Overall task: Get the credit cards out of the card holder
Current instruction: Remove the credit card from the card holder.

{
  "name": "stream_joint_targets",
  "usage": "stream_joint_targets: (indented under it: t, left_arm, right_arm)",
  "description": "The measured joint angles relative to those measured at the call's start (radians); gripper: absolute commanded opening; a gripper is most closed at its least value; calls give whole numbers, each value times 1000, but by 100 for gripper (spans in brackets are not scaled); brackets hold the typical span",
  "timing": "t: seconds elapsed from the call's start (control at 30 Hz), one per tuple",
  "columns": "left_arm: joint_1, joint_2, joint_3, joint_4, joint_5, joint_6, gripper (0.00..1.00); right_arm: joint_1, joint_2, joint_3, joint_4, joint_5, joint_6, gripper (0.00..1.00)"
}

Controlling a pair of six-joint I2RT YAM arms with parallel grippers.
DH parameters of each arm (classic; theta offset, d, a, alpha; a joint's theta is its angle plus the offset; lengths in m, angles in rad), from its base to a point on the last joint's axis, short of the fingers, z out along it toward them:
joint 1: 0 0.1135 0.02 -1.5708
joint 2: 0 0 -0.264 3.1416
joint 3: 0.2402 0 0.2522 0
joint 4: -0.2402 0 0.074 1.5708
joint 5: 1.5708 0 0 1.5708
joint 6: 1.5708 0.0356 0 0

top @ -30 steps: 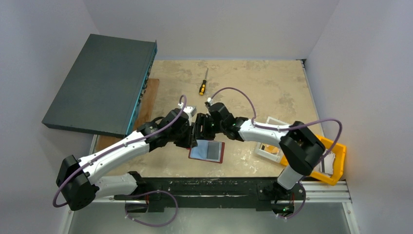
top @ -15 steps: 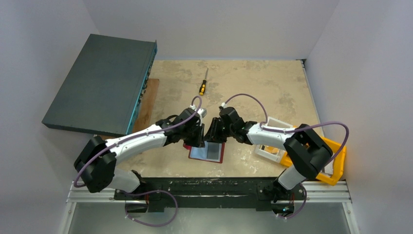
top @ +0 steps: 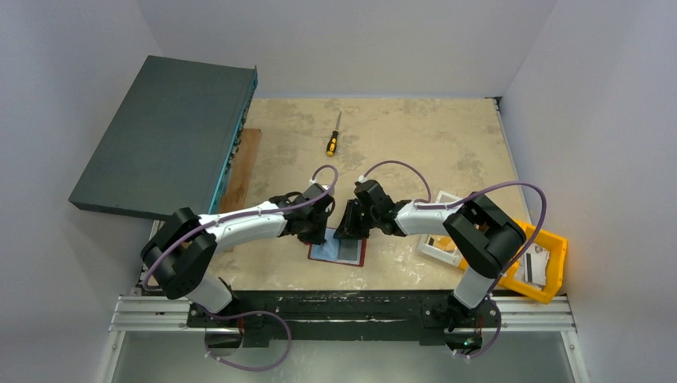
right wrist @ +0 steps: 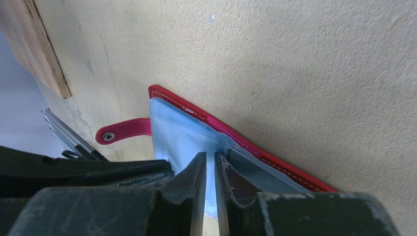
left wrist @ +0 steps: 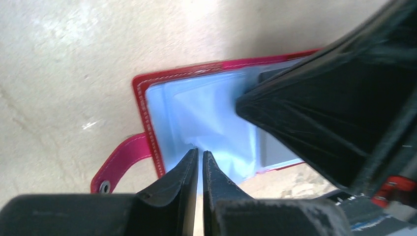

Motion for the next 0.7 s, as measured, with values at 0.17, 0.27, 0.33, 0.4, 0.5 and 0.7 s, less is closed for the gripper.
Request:
stream_joint_targets:
  t: [0.17, 0.27, 0.33, 0.4, 0.5, 0.7]
  left_arm:
    - [0, -1, -27, -52, -52, -12, 7]
    - [0, -1, -29, -50, -55, -16, 7]
    - [0, -1, -31, -48, -56, -21, 7]
    - [0, -1, -31, -49, -56, -28, 7]
    - [0, -5, -31, -52, -56, -32, 7]
    - [0, -68, -29, -124, -59, -30, 18]
  right_arm:
    - [0, 0, 0, 3, 0, -2, 13]
    - [0, 0, 1, 3, 0, -4, 13]
    - [0, 0, 2, 2, 0, -5, 14]
    - [0, 0, 5, -3, 0, -10, 16]
    - [0, -8, 16, -30, 8, -21, 30]
    - [0, -153, 21, -146, 85, -58, 41]
